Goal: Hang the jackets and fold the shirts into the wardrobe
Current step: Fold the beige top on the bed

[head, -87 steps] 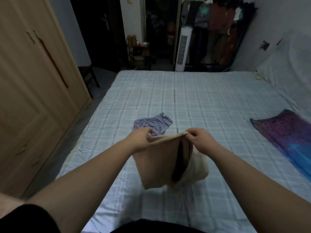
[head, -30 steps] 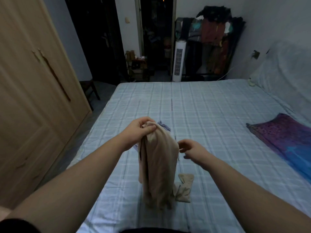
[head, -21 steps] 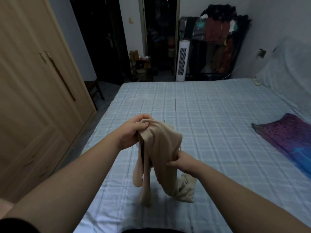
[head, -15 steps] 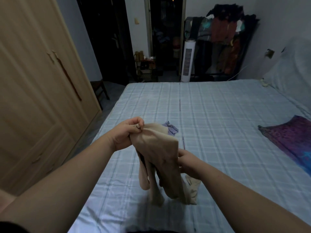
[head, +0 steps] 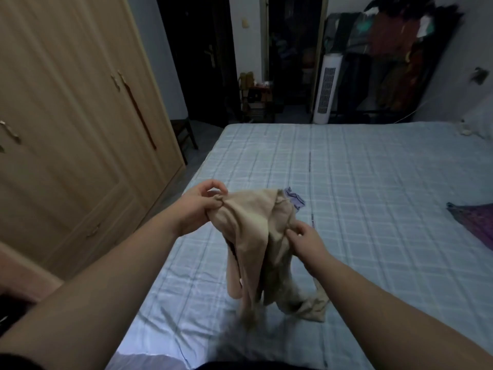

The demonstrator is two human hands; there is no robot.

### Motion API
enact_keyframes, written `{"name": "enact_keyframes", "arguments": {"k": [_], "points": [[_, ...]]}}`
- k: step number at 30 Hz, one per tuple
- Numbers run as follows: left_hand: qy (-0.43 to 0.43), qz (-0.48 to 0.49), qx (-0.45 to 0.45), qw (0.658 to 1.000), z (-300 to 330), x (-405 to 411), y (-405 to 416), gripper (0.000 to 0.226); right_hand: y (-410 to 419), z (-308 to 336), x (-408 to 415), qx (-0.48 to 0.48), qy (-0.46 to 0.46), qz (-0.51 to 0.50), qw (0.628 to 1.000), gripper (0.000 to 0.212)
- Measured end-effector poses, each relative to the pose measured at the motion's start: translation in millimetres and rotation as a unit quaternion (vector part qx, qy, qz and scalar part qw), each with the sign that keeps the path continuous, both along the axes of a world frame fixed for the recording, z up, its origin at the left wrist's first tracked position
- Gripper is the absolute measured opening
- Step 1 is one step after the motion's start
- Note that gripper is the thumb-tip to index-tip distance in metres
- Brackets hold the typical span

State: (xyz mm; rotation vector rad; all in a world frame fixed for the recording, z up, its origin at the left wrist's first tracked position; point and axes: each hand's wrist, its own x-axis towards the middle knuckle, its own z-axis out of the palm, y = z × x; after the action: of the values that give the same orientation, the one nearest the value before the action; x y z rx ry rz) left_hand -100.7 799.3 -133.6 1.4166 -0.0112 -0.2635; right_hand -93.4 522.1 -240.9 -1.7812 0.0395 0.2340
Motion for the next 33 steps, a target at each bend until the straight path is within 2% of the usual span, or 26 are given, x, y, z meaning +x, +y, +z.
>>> {"name": "enact_keyframes", "arguments": {"k": [3, 5, 7, 9, 11, 12, 14, 16, 18, 20, 23, 24, 26, 28, 31, 33], "points": [[0.012, 0.028, 0.112, 0.993, -5, -6, 15, 0.040, -12, 25, 15, 0.027, -0.011, -0.034, 0.999, 0.019], [0.026, 0.038, 0.218, 0.975, -11, -9, 18, 0.043, -15, 47, 20, -0.002, -0.051, -0.011, 0.999, 0.014], [0.014, 0.030, 0.326, 0.945, -15, -8, 14, 0.047, -15, 65, 19, -0.034, -0.091, 0.017, 0.995, 0.015], [-0.008, -0.005, 0.443, 0.897, -14, -6, 5, 0.044, -14, 75, 19, -0.049, -0.117, 0.042, 0.991, 0.017], [0.008, -0.070, 0.496, 0.866, -9, -6, -7, 0.036, -13, 85, 18, -0.056, -0.127, 0.073, 0.988, 0.017], [0.031, -0.105, 0.477, 0.872, -9, -5, -14, 0.035, -12, 89, 17, -0.051, -0.122, 0.088, 0.987, 0.016], [0.055, -0.159, 0.396, 0.903, -7, -4, -29, 0.051, -13, 95, 16, -0.056, -0.119, 0.107, 0.985, 0.015], [0.012, -0.162, 0.355, 0.921, -6, 0, -47, 0.079, -15, 104, 11, -0.070, -0.131, 0.130, 0.980, 0.019], [-0.061, -0.170, 0.379, 0.908, 1, 5, -70, 0.093, -16, 110, 8, -0.086, -0.133, 0.155, 0.975, 0.023], [-0.127, -0.197, 0.414, 0.880, 9, 6, -95, 0.079, -19, 114, 5, -0.112, -0.145, 0.165, 0.969, 0.024], [-0.194, -0.179, 0.422, 0.867, 15, 8, -124, 0.019, -30, 116, 1, -0.123, -0.165, 0.133, 0.969, 0.016], [-0.205, -0.159, 0.418, 0.871, 17, 8, -129, 0.009, -37, 115, 0, -0.125, -0.170, 0.117, 0.971, 0.012], [-0.213, -0.119, 0.399, 0.884, 19, 10, -132, 0.019, -52, 113, -5, -0.136, -0.157, 0.108, 0.972, 0.019], [-0.214, -0.102, 0.376, 0.896, 20, 12, -133, 0.028, -66, 110, -11, -0.197, -0.129, 0.141, 0.962, 0.031], [-0.224, -0.118, 0.370, 0.894, 24, 10, -134, 0.033, -75, 96, -18, -0.346, -0.088, 0.193, 0.914, 0.031], [-0.226, -0.113, 0.366, 0.896, 28, 12, -130, 0.031, -83, 80, -20, -0.416, -0.042, 0.193, 0.887, 0.025]]}}
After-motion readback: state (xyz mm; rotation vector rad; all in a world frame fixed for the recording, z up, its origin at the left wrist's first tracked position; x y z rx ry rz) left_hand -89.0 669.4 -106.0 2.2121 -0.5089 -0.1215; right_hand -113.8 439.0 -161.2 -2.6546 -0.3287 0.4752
